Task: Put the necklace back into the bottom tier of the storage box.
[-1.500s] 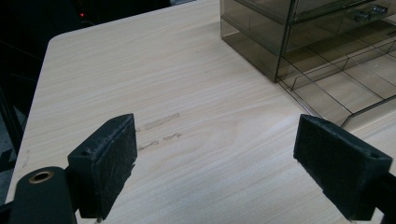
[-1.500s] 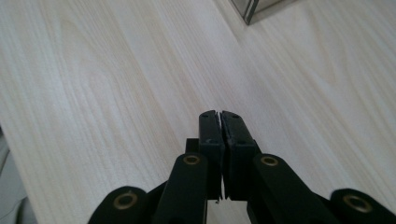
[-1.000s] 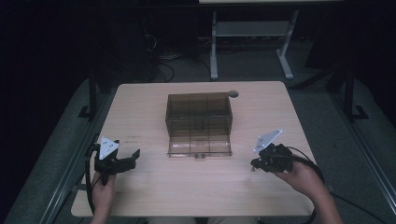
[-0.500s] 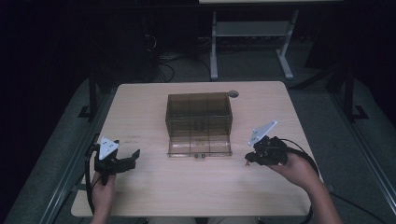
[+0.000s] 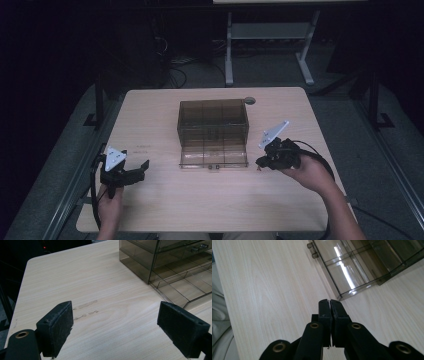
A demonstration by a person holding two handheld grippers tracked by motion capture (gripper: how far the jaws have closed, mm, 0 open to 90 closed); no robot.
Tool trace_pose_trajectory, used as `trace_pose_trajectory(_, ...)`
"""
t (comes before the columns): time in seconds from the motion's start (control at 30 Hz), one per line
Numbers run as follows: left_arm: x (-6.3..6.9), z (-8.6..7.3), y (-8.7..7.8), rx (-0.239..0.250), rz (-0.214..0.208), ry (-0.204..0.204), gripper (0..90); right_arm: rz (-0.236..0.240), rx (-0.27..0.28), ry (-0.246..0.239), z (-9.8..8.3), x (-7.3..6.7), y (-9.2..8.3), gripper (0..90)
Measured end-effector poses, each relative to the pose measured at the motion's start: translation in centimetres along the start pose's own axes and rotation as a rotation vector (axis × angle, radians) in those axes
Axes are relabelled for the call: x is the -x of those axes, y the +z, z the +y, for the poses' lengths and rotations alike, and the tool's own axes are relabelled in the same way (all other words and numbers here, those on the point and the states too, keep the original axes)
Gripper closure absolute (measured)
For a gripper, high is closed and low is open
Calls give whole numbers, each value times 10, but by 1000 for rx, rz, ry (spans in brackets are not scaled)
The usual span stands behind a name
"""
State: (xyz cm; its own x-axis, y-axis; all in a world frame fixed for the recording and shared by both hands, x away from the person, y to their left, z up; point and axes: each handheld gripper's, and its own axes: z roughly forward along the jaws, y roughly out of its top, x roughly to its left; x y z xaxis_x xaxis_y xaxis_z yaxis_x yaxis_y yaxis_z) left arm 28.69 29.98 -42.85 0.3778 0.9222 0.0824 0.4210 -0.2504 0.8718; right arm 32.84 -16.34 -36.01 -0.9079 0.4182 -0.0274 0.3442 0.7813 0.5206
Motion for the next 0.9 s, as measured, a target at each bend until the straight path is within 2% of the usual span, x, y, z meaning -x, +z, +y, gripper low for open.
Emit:
trace_pose_trajectory(0.57, -1, 0, 0, -7, -3, 14, 130, 11, 6, -19, 24, 9, 3, 876)
trace_pose_trajectory(0.9, -1, 0, 0, -2, -3, 5, 130, 20, 2, -18, 37, 15, 11, 876)
